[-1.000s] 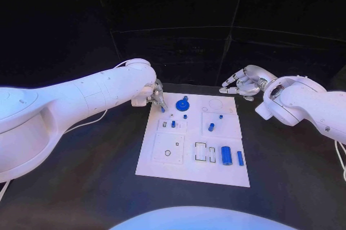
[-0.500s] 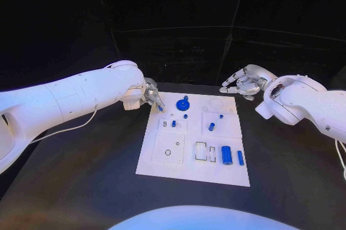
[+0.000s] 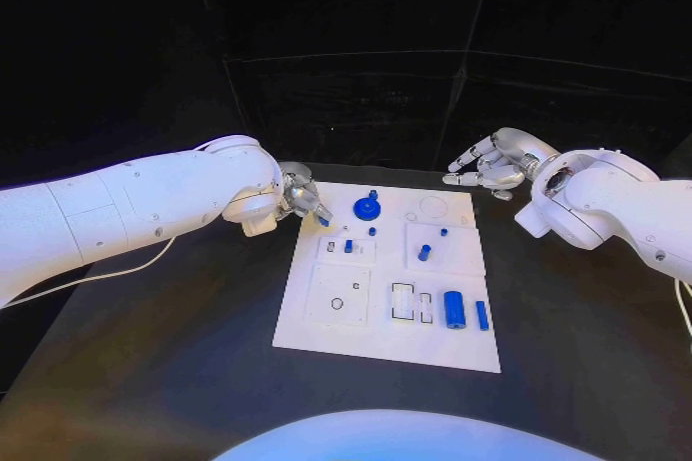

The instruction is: Assemble the parts on the task board

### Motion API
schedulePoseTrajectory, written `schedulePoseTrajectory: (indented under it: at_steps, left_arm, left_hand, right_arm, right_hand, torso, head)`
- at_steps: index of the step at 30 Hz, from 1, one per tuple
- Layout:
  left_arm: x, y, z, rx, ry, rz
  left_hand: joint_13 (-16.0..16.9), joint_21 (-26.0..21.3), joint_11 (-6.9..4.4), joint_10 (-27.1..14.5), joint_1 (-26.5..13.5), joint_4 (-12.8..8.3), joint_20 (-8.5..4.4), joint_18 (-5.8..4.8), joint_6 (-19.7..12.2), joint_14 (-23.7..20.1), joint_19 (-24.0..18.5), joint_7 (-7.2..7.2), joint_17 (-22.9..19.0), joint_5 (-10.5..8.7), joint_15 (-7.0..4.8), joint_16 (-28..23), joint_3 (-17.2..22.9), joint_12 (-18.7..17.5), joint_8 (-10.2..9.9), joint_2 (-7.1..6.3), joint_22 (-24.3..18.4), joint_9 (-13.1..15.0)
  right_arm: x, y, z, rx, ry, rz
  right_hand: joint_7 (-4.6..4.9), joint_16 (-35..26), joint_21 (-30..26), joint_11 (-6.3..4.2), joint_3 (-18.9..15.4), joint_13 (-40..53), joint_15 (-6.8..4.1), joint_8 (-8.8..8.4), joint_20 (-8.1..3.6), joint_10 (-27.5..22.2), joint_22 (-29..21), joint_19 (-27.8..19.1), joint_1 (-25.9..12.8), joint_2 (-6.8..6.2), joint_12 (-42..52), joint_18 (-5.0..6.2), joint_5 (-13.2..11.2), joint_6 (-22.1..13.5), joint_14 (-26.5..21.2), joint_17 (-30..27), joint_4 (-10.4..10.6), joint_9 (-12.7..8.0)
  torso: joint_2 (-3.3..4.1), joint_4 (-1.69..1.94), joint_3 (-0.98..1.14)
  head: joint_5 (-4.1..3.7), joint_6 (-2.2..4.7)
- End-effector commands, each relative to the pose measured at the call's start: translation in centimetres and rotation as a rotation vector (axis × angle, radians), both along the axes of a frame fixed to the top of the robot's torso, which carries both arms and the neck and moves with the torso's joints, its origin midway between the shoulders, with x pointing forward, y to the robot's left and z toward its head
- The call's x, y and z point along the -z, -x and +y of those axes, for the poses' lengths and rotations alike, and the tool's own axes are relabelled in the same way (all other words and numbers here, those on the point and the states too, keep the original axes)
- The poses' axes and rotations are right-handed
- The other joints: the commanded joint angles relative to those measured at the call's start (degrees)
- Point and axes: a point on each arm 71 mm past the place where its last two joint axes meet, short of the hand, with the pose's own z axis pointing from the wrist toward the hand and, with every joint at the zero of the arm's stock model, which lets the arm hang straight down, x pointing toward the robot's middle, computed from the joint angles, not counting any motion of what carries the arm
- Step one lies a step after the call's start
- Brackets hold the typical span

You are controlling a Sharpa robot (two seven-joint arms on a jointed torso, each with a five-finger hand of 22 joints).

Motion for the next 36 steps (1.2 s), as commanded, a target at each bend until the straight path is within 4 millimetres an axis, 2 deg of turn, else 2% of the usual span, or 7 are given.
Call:
schedulePoseTrajectory:
  at_steps: [1, 13, 17, 31, 36]
  left_arm:
    - [0.0, 0.3, -0.3, -0.002, 0.032, -0.057]
    - [1.7, 1.5, -0.8, 0.021, 0.02, -0.032]
    - [2.0, 1.7, -0.9, 0.033, -0.001, -0.024]
    - [3.1, 2.0, -1.2, 0.068, -0.075, 0.026]
    - [3.4, 2.0, -1.3, 0.075, -0.087, 0.038]
  left_hand:
    - [0.07, -0.22, -0.46, 0.71, -0.41, -6.47, -0.02, 0.12, 0.1, 6.06, 1.87, -0.27, 15.09, 0.4, -0.23, 0.18, 6.93, 0.25, 0.34, 0.13, 3.67, 0.1]
    - [0.21, -0.26, -0.48, 0.84, -0.6, -6.49, -0.05, 0.13, 0.12, 6.06, 1.87, -0.29, 15.09, 0.47, -0.25, 0.18, 7.36, 0.4, 0.48, -0.07, 3.64, 0.17]
    - [0.24, -0.13, -0.48, 0.87, -0.68, -6.46, -0.06, 0.09, 0.12, 6.06, 1.92, -0.29, 15.09, 0.47, -0.25, 0.18, 7.43, 0.44, 0.51, -0.11, 3.8, 0.18]
    - [0.29, -0.08, -0.49, 0.92, -0.82, -6.41, -0.07, 0.07, 0.11, 6.06, 1.95, -0.3, 15.09, 0.47, -0.26, 0.18, 7.58, 0.5, 0.56, -0.19, 3.87, 0.21]
    - [0.24, -0.06, -0.5, 0.9, -0.85, -6.42, -0.07, 0.07, 0.11, 6.06, 1.96, -0.31, 15.09, 0.48, -0.27, 0.18, 7.65, 0.46, 0.58, -0.23, 3.89, 0.22]
  right_arm:
    - [-0.1, 0.0, 0.1, -0.008, 0.003, -0.001]
    - [-0.1, -0.1, 0.2, -0.011, 0.002, 0.0]
    - [-0.1, -0.1, 0.3, -0.012, 0.002, 0.0]
    - [-0.1, 0.0, 0.3, -0.013, 0.002, 0.001]
    - [-0.1, 0.0, 0.3, -0.014, 0.002, 0.001]
  right_hand:
    - [-0.02, -0.25, -0.37, 0.03, -0.35, 0.47, -0.25, 0.25, 0.12, -0.48, -0.05, -0.42, -0.04, 0.49, -0.32, 0.87, 0.34, -0.55, 2.49, -0.05, 0.12, -0.08]
    - [-0.02, -0.25, -0.37, 0.03, -0.35, 0.47, -0.25, 0.25, 0.12, -0.48, -0.05, -0.42, -0.04, 0.49, -0.32, 0.87, 0.34, -0.55, 2.49, -0.05, 0.12, -0.08]
    - [-0.02, -0.25, -0.37, 0.03, -0.35, 0.47, -0.25, 0.25, 0.12, -0.48, -0.05, -0.42, -0.04, 0.49, -0.32, 0.87, 0.34, -0.55, 2.49, -0.05, 0.12, -0.08]
    - [-0.02, -0.25, -0.37, 0.03, -0.35, 0.47, -0.25, 0.25, 0.12, -0.48, -0.05, -0.42, -0.04, 0.49, -0.32, 0.87, 0.34, -0.55, 2.49, -0.05, 0.12, -0.08]
    - [-0.02, -0.25, -0.37, 0.03, -0.35, 0.47, -0.25, 0.25, 0.12, -0.48, -0.05, -0.42, -0.04, 0.49, -0.32, 0.87, 0.34, -0.55, 2.49, -0.05, 0.12, -0.08]
  torso:
    - [0.02, 0.0, -0.02]
    - [0.11, -0.21, 0.04]
    - [0.09, -0.19, 0.11]
    - [0.06, -0.21, 0.15]
    - [0.05, -0.15, 0.09]
  head:
    - [0.09, -0.03]
    - [0.21, -0.02]
    - [0.07, -0.19]
    - [0.05, -0.34]
    - [0.06, -0.31]
